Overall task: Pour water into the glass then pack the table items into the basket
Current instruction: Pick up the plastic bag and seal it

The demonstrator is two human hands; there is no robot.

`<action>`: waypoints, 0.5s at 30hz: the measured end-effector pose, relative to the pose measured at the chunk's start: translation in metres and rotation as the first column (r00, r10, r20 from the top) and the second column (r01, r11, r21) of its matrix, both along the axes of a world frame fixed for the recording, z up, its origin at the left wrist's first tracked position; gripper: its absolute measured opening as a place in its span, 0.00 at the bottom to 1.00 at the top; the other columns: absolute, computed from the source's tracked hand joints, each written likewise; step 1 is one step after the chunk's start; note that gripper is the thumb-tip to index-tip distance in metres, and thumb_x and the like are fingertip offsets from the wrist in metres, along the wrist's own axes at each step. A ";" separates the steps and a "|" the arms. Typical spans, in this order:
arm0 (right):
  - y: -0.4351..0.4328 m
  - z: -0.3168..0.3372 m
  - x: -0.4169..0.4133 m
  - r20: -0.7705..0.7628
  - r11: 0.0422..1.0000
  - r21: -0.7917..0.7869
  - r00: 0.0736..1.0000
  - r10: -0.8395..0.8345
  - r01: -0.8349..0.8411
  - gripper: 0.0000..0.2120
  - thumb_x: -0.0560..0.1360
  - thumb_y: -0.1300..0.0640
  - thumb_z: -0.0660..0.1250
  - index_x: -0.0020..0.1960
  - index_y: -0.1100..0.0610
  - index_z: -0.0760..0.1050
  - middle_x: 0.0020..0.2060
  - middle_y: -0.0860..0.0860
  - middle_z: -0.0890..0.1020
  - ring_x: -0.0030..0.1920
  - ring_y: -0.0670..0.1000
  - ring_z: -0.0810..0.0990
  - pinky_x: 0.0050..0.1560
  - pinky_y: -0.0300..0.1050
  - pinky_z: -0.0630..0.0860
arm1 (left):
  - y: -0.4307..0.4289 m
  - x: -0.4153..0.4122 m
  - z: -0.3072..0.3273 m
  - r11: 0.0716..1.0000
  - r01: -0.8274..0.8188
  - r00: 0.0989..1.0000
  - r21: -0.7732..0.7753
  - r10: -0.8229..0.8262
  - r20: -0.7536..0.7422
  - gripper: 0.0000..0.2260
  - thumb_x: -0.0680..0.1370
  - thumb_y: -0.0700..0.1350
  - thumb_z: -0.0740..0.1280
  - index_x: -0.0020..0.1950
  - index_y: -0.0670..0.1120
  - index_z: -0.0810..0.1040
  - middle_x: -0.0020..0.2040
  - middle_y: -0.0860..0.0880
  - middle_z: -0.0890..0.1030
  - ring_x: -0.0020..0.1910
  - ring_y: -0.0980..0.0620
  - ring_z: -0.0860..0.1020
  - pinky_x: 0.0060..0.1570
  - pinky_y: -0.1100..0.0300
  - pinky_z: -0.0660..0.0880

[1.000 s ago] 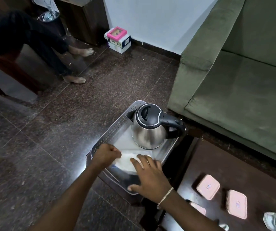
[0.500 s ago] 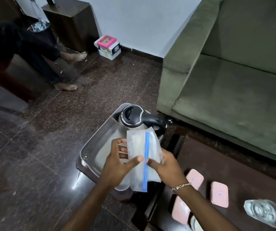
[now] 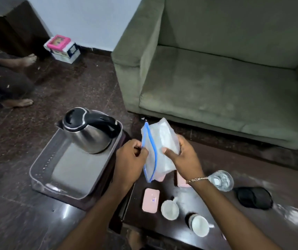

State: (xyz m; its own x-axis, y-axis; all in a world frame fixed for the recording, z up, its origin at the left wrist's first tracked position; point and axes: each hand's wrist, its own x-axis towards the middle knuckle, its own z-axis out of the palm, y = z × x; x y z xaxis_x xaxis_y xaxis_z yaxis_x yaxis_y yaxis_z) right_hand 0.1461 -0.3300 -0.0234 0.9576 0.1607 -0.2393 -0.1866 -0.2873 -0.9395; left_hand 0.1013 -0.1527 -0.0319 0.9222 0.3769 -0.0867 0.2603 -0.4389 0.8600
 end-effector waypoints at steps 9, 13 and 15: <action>-0.086 0.023 -0.010 0.217 0.980 -0.201 0.975 0.057 -0.013 0.35 0.73 0.45 0.77 0.74 0.42 0.64 0.46 0.45 0.83 0.46 0.43 0.83 0.48 0.31 0.75 | -0.095 0.023 0.019 0.955 0.252 0.965 -0.158 -0.237 0.110 0.16 0.75 0.34 0.72 0.50 0.53 0.71 0.47 0.51 0.80 0.36 0.41 0.83 0.37 0.44 0.81; -0.136 0.033 0.001 0.383 0.968 -0.249 0.921 0.065 0.036 0.23 0.74 0.71 0.69 0.64 0.53 0.74 0.46 0.47 0.82 0.43 0.45 0.81 0.46 0.37 0.76 | -0.123 0.033 0.022 0.949 0.315 0.939 0.007 -0.313 0.142 0.18 0.70 0.27 0.65 0.51 0.45 0.84 0.69 0.50 0.76 0.62 0.50 0.81 0.58 0.53 0.78; -0.163 0.041 0.005 0.485 0.946 -0.319 0.867 0.115 0.053 0.19 0.71 0.77 0.65 0.53 0.58 0.81 0.47 0.51 0.80 0.45 0.46 0.80 0.48 0.37 0.76 | -0.130 0.038 0.027 0.950 0.304 0.939 0.076 -0.312 0.143 0.21 0.69 0.27 0.63 0.57 0.41 0.85 0.75 0.52 0.74 0.72 0.61 0.74 0.66 0.59 0.74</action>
